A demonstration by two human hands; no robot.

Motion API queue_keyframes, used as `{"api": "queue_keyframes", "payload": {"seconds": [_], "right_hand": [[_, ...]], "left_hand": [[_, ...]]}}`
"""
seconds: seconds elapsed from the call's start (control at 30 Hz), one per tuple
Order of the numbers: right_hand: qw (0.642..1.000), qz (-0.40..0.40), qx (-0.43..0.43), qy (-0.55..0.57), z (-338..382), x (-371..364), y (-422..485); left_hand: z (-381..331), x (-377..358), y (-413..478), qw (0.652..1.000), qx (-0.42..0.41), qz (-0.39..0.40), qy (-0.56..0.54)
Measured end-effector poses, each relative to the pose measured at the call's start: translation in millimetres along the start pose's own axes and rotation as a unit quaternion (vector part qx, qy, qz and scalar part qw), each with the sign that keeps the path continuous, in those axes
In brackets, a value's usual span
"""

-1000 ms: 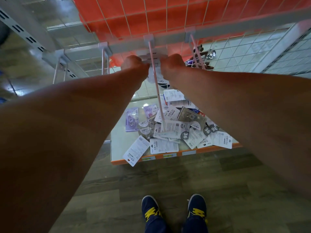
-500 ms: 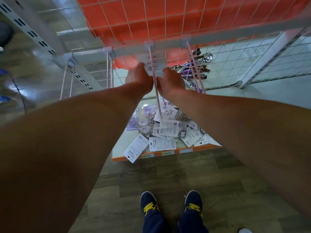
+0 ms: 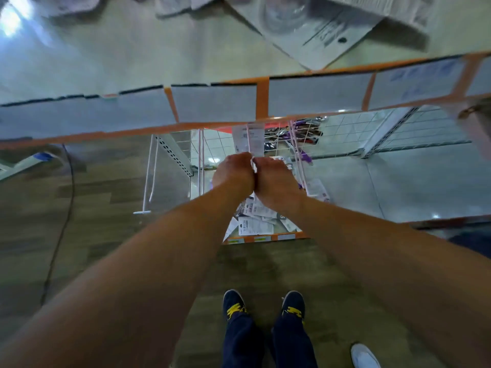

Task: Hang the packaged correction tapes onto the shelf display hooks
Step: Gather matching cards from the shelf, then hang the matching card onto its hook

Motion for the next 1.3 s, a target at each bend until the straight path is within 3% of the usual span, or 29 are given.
{"api": "queue_keyframes", "payload": {"seconds": [0.2,0.47,0.6,0.73,0.93,1.3], "right_hand": [[1.0,-0.013,0.01,0.008,23.6,49.5,-45.5],[0.999,0.0,0.047,-0.012,52.8,122.4,-100.0],[0.998,-0.03,0.058,-0.002,65.3,160.3,-109.0],[0.996,-0.072,0.059,0.018,74.0,193.9,-107.3],[0.986,-0.163,0.03,0.032,75.0,229.0,-90.2],[0.986,-0.149,-0.02,-0.074,28.7,235.0,-72.2]], "left_hand": [[-16.8,47.8,-60.9,0.997,-0.063,0.027,0.039],[-27.4,104.0,-126.5,0.992,-0.114,-0.001,0.055],[-37.4,138.9,-142.5,0.991,-0.131,-0.02,0.034],[-48.5,170.3,-144.3,0.982,-0.176,-0.065,0.033],[-61.1,197.0,-137.5,0.975,-0.177,-0.136,0.001],[-64.4,181.7,-107.0,0.962,-0.205,-0.175,0.032]]}}
Point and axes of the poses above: each hand's wrist, its own y-axis towards the middle knuckle, its own x-axis out of the back of the hand, z = x × y, the point moved 2 cm from there along y, towards the middle knuckle, and after that the axes turned 3 degrees about z, right-handed, at the moved point
